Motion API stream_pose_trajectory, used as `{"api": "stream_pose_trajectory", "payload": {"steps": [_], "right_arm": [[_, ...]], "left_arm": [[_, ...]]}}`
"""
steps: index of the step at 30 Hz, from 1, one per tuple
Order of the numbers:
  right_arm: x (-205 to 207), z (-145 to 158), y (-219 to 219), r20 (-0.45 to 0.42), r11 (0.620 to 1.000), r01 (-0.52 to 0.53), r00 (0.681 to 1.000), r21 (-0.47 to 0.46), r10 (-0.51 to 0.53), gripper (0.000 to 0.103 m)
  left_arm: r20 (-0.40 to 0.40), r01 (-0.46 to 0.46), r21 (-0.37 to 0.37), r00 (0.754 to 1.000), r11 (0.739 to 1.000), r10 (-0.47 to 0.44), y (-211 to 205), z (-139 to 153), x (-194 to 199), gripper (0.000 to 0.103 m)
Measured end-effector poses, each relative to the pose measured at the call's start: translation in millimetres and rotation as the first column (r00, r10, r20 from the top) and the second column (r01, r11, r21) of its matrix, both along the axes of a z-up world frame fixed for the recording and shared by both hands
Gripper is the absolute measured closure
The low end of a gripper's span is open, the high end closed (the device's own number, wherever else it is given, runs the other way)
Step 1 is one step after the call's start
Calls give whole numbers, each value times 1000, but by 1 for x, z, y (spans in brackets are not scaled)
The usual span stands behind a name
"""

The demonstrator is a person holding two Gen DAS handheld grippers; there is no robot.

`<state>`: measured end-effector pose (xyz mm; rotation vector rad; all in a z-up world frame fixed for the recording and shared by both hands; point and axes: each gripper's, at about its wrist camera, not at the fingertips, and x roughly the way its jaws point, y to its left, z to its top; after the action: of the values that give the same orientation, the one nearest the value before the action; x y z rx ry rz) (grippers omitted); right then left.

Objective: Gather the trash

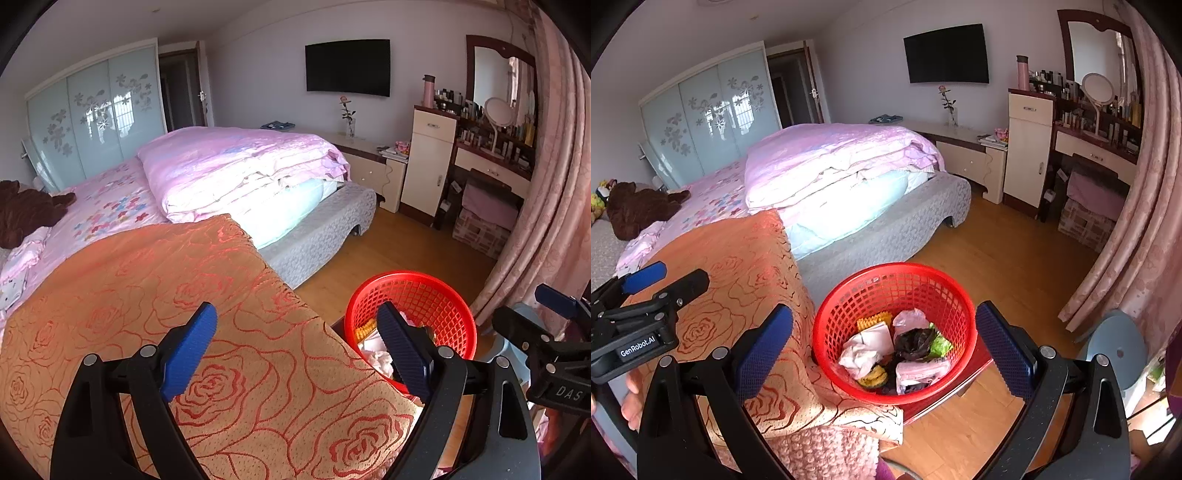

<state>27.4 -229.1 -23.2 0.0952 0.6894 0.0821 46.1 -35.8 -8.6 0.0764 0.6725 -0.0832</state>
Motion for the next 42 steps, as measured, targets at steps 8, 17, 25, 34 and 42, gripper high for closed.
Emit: {"api": "stream_pose_trajectory", "payload": {"steps": [8,17,25,34,42], "right_arm": [[-4,-4,1,6,1000,17,1000,-21,-16,7],[0,-6,2,1,1000,17,1000,-14,-17,7],[2,-9,2,-8,1000,20,1000,-11,-20,7],[1,-14,2,-15,1000,17,1000,-9,-17,7],[1,-17,3,-18,1000,16,1000,-8,-17,7]], "left_arm": [[-2,2,14,1000,1000,-2,-2,-3,-5,17],[1,6,20,1000,1000,-6,-6,-6,-8,16],[-1,4,21,1000,1000,-4,-5,-7,-7,16],[-2,4,22,1000,1000,-4,-4,-8,-8,16],[-3,4,22,1000,1000,-4,-5,-7,-8,16]]}}
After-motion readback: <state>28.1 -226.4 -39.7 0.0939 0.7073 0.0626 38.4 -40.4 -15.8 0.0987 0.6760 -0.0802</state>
